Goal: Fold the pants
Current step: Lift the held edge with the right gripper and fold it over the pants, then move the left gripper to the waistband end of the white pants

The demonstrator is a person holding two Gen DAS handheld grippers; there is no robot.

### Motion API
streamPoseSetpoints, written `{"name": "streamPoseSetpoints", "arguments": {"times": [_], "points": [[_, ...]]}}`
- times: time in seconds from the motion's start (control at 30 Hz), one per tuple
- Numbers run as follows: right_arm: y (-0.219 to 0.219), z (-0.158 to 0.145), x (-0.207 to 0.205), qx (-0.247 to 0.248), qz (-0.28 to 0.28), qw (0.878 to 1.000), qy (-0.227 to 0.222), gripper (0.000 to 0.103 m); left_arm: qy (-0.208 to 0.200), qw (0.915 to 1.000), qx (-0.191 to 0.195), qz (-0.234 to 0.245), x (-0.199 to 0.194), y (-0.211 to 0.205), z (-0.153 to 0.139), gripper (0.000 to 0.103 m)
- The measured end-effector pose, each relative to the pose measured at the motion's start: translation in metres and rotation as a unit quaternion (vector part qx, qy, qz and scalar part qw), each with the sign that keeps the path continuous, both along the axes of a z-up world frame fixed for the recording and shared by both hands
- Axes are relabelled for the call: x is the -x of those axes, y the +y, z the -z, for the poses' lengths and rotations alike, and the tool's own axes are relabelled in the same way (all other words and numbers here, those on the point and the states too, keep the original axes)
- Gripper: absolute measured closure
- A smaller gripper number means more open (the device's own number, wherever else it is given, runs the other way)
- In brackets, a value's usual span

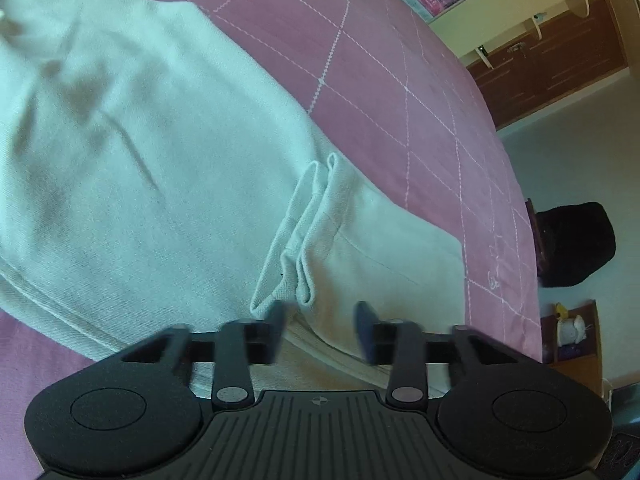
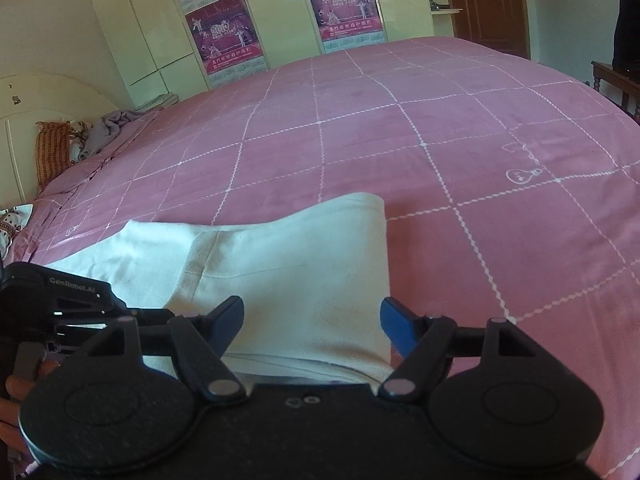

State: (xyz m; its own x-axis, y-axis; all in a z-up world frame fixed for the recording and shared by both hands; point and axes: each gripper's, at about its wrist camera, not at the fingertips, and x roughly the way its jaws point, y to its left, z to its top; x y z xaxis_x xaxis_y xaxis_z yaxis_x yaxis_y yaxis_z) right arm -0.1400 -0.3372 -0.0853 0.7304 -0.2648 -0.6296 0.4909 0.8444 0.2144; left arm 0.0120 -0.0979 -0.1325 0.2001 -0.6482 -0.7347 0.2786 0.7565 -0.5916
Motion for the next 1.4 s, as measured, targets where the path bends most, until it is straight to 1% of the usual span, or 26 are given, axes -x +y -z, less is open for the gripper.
{"name": "streamPoseSetpoints", "arguments": {"times": [0.03,0.1,0.13,0.23,0.3,0.33,0.37,0.4,0.5,0.53,0.57,0.63,0.7,0.73,0.77,0.83,0.9,0.97,1.0,1.03,1.1,1.17,1.23,1.27,1.33,1.4], "points": [[-0.001,0.002,0.000,-0.004,0.001,1.000,0.000,0.028,-0.016,0.9998,-0.007,-0.012,0.001,0.004,-0.003,0.015],[-0.003,0.006,-0.001,-0.009,0.001,1.000,-0.001,0.028,-0.047,0.9981,-0.015,-0.035,0.003,0.014,-0.012,0.014],[-0.003,0.008,-0.002,-0.012,0.001,1.000,-0.001,0.028,-0.049,0.9981,-0.018,-0.034,0.002,0.016,-0.013,0.014],[-0.003,0.012,-0.005,-0.018,-0.001,1.000,-0.002,0.028,-0.019,0.9990,-0.032,-0.024,-0.011,0.014,-0.003,0.015],[-0.002,0.015,-0.007,-0.024,-0.002,1.000,0.001,0.028,0.008,0.9994,-0.018,-0.028,-0.015,0.017,0.009,0.036],[-0.002,0.015,-0.007,-0.026,-0.001,1.000,-0.002,0.028,0.020,0.9994,-0.015,-0.024,-0.016,0.013,0.015,0.054],[-0.002,0.014,-0.006,-0.027,0.000,1.000,-0.004,0.028,0.028,0.9993,-0.011,-0.022,-0.016,0.010,0.019,0.066],[-0.002,0.014,-0.004,-0.027,0.003,1.000,-0.006,0.028,0.035,0.9992,-0.006,-0.020,-0.015,0.005,0.023,0.069],[-0.004,0.013,-0.001,-0.029,0.010,0.999,-0.008,0.028,0.027,0.9993,-0.005,-0.025,-0.011,-0.010,0.028,0.069],[-0.005,0.013,-0.001,-0.029,0.011,1.000,-0.007,0.028,0.023,0.9994,-0.003,-0.027,-0.010,-0.013,0.028,0.072],[-0.006,0.013,-0.001,-0.027,0.012,1.000,-0.007,0.029,0.015,0.9995,-0.004,-0.029,-0.009,-0.015,0.027,0.079],[-0.006,0.012,0.000,-0.019,0.017,1.000,-0.008,0.032,-0.011,0.9990,0.007,-0.043,-0.004,-0.013,0.014,0.083],[-0.008,0.009,-0.001,-0.001,0.030,1.000,-0.006,0.042,-0.043,0.9974,0.034,-0.047,0.000,-0.004,-0.008,0.084],[-0.009,0.007,-0.001,0.008,0.038,0.999,-0.004,0.051,-0.061,0.9960,0.051,-0.042,0.000,0.005,-0.024,0.084],[-0.011,0.006,-0.003,0.016,0.046,0.999,0.000,0.056,-0.072,0.9946,0.062,-0.042,0.000,0.015,-0.035,0.085],[-0.016,0.004,-0.011,0.018,0.048,0.999,0.004,0.058,-0.093,0.9915,0.069,-0.059,-0.003,0.042,-0.050,0.085],[-0.011,0.003,-0.021,0.023,0.033,0.999,0.007,0.059,-0.094,0.9911,0.053,-0.079,-0.007,0.069,-0.046,0.085],[0.002,0.006,-0.033,0.037,0.010,0.999,0.020,0.059,-0.095,0.9932,0.007,-0.068,-0.012,0.080,-0.030,0.084],[0.009,0.011,-0.040,0.041,-0.003,0.999,0.030,0.060,-0.075,0.9954,-0.012,-0.058,-0.015,0.082,-0.013,0.084],[0.015,0.017,-0.047,0.045,-0.013,0.998,0.043,0.061,-0.049,0.9970,-0.029,-0.052,-0.017,0.084,0.006,0.084],[0.029,0.037,-0.065,0.061,-0.035,0.993,0.098,0.061,-0.044,0.9968,-0.040,-0.054,-0.016,0.086,0.026,0.083],[0.041,0.054,-0.072,0.087,-0.052,0.985,0.137,0.060,-0.050,0.9964,-0.046,-0.051,-0.015,0.085,0.024,0.081],[0.053,0.055,-0.073,0.125,-0.067,0.979,0.148,0.061,-0.067,0.9954,-0.052,-0.046,-0.012,0.085,0.009,0.080],[0.052,0.050,-0.073,0.120,-0.067,0.979,0.151,0.061,-0.085,0.9946,-0.044,-0.041,-0.010,0.087,-0.001,0.080],[0.048,0.035,-0.068,0.088,-0.063,0.988,0.108,0.059,-0.101,0.9932,-0.038,-0.042,-0.007,0.091,-0.013,0.080],[0.054,0.023,-0.070,0.092,-0.059,0.990,0.086,0.058,-0.082,0.9938,-0.059,-0.045,-0.010,0.093,-0.005,0.076]]}}
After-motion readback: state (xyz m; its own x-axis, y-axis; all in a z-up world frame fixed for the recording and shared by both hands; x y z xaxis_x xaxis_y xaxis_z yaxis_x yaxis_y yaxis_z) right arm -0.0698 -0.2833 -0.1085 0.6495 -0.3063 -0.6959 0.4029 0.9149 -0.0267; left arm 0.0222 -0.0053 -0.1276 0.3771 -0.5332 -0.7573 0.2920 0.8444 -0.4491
